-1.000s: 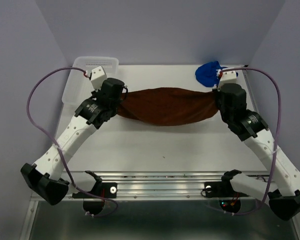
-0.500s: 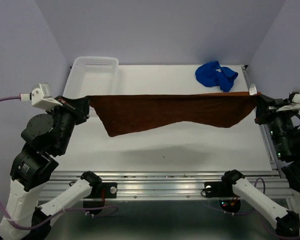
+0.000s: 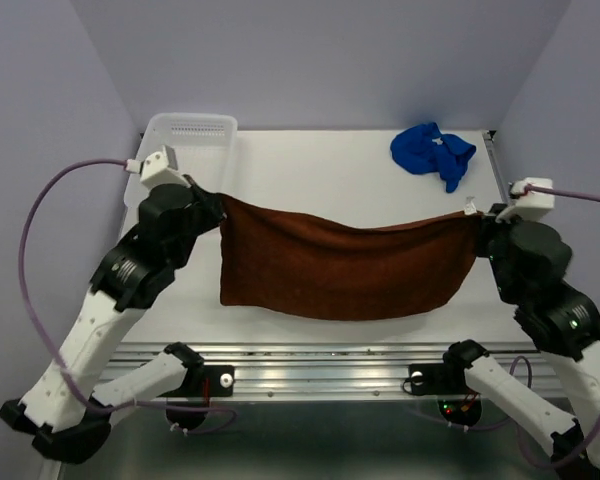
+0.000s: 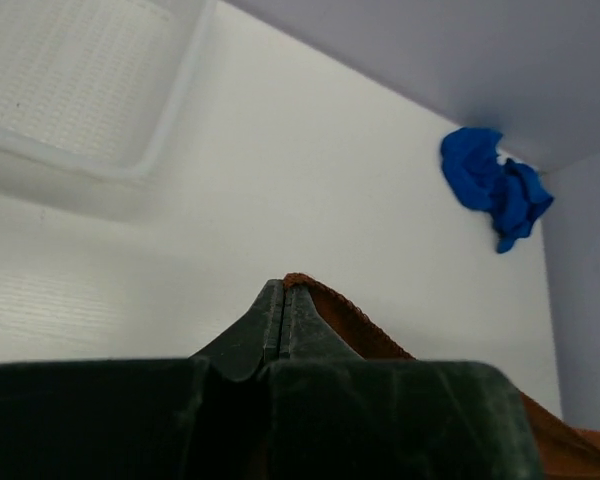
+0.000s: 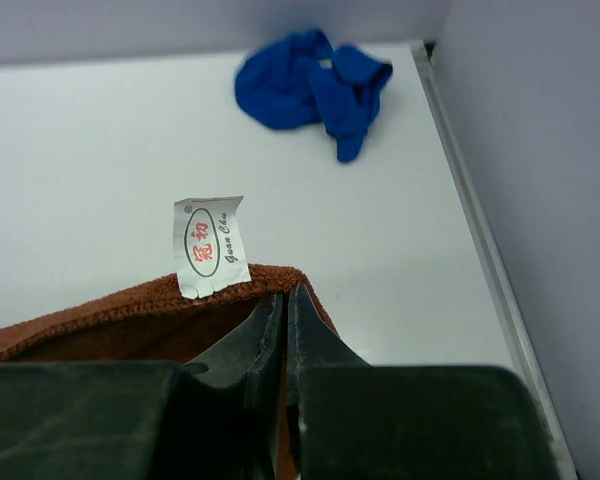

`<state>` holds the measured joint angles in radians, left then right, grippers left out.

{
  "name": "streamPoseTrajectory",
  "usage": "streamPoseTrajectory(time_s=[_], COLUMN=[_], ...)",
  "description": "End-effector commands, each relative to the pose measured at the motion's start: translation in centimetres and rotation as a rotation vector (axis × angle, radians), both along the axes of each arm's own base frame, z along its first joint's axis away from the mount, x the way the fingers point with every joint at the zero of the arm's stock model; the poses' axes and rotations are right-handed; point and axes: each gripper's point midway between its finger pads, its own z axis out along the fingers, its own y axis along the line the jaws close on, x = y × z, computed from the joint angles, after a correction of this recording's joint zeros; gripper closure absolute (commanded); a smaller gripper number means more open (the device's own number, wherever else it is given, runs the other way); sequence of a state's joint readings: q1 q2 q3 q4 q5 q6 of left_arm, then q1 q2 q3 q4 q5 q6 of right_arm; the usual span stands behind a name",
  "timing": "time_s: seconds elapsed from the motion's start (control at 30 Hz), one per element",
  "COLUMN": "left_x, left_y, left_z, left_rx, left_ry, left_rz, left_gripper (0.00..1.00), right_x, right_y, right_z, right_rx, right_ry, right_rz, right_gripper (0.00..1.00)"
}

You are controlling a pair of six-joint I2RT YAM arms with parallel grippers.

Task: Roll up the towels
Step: Flatten the towel

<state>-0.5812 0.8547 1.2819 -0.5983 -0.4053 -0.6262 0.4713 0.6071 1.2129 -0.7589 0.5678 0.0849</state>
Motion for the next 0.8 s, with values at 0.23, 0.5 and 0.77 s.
streamPoseTrajectory(time_s=[0.23, 0.5, 0.77], left_x=[14.2, 21.9, 27.0], left_y=[-1.1, -2.0, -2.3], left_z=[-18.0, -20.8, -21.5], left_rx=[0.21, 0.228, 0.249], left_ry=[0.423, 0.439, 0.428], left_rz=[0.213, 0.219, 0.195], left_gripper=[1.0, 1.0, 1.0], right_x=[11.0, 19.8, 27.3], right_y=[0.7, -1.7, -4.1], right_z=[-14.7, -19.2, -19.6], right_rx=[-0.145, -0.195, -0.259], right_ry=[0.358, 0.49, 0.464], right_rz=[-0.172, -0.144, -0.101], right_gripper=[0.97, 0.99, 0.99])
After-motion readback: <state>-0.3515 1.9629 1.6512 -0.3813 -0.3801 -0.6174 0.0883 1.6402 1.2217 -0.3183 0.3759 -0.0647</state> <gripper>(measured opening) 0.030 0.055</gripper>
